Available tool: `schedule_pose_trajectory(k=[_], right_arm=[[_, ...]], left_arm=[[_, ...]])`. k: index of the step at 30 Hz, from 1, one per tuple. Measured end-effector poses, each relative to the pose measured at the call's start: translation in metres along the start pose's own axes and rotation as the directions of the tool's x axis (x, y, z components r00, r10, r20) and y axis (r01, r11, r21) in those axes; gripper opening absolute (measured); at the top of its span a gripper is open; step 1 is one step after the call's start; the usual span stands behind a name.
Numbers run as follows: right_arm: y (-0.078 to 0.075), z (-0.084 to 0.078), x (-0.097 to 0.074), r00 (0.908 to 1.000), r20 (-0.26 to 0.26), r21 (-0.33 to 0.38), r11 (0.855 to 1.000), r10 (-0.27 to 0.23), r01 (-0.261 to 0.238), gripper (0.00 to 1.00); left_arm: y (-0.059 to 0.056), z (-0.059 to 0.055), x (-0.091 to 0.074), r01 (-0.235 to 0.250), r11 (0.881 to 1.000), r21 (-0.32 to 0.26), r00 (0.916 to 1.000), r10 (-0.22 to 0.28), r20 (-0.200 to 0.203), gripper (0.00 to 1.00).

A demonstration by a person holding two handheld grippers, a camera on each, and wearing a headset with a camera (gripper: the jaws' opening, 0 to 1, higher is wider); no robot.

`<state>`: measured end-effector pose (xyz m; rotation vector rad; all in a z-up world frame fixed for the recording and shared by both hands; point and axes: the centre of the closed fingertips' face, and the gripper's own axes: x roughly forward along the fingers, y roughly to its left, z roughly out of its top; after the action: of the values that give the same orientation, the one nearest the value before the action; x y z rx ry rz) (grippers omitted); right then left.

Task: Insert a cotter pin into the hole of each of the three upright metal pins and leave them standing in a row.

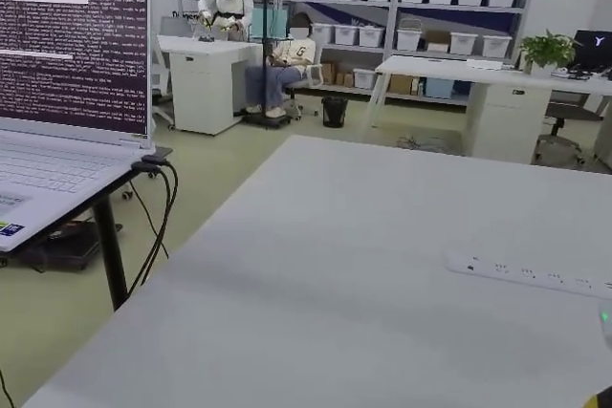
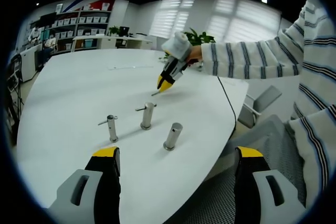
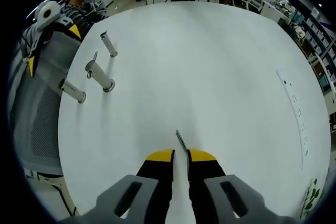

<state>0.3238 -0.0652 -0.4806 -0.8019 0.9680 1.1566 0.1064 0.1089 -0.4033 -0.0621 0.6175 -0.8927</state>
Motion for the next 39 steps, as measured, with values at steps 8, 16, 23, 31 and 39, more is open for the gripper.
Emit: schedule_pose_trajectory(k=[8,16,23,31,39], right_arm=[[-0.002,-0.005,0.006,0.9991,-0.042,-0.015,1.0,0.013,-0.013,0.05],[-0.005,-0.013,0.011,0.9963,-0.082,-0.027,0.999,0.027,-0.029,0.03],[-0.005,-0.015,0.012,0.9943,-0.103,-0.057,0.998,0.027,-0.033,0.02],[-0.008,-0.014,0.014,0.9911,-0.133,-0.071,0.997,-0.004,-0.005,0.0],[-0.009,-0.014,0.014,0.9876,-0.157,-0.074,0.997,-0.007,-0.005,0.0]], left_arm=[[0.003,0.001,-0.001,-0.006,1.0,-0.004,1.0,0.006,0.002,0.88],[0.005,-0.001,-0.002,-0.011,1.0,-0.025,0.9999,0.011,-0.002,0.87],[0.004,-0.001,-0.001,-0.005,0.999,-0.04,1.0,0.004,-0.007,0.86],[0.002,-0.002,0.002,0.005,0.999,-0.037,0.9999,-0.006,-0.016,0.85],[0.004,0.0,0.004,0.008,1.0,-0.03,0.9998,-0.008,-0.017,0.85]])
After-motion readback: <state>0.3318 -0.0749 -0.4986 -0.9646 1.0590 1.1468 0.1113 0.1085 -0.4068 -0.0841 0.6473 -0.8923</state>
